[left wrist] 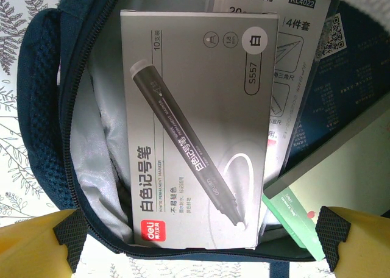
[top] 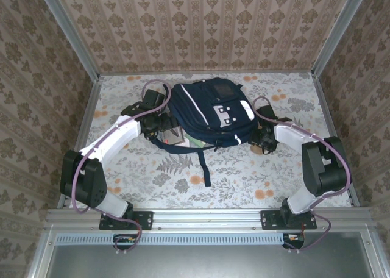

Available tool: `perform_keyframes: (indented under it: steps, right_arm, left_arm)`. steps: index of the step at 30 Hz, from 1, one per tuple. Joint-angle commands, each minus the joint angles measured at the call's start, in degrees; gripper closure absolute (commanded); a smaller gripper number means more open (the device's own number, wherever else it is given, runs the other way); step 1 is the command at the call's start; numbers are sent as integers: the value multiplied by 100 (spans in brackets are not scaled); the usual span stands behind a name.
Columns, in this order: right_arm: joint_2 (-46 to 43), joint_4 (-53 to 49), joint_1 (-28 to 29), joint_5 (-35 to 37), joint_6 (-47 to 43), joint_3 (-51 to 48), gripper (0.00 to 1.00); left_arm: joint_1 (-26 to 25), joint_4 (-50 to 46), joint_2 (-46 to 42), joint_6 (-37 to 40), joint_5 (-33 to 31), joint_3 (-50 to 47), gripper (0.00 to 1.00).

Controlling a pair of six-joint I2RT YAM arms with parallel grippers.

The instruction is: Pack books, pencil case, and school supplies into a backpack

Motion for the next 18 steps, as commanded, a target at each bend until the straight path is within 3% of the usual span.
perform_keyframes:
  steps: [1, 3, 8, 13, 18]
  right_arm:
    - [-367, -146, -5, 177, 12, -181, 49]
    - [-734, -193, 69, 204, -4, -232, 54]
    - [-1899, -606, 622, 324, 42, -306, 56]
    - [-2638, -583, 1792, 190, 213, -294, 56]
    - [-2494, 25, 3112, -91, 592, -218, 57]
  left_arm:
    - [35, 80, -202, 166, 97, 67, 1]
    - [38, 64, -192, 218, 105, 100, 1]
    - [36, 61, -171, 310, 164, 261, 1]
    - [43, 48, -68, 367, 213, 468, 1]
    - [38, -57, 119, 455, 195, 756, 1]
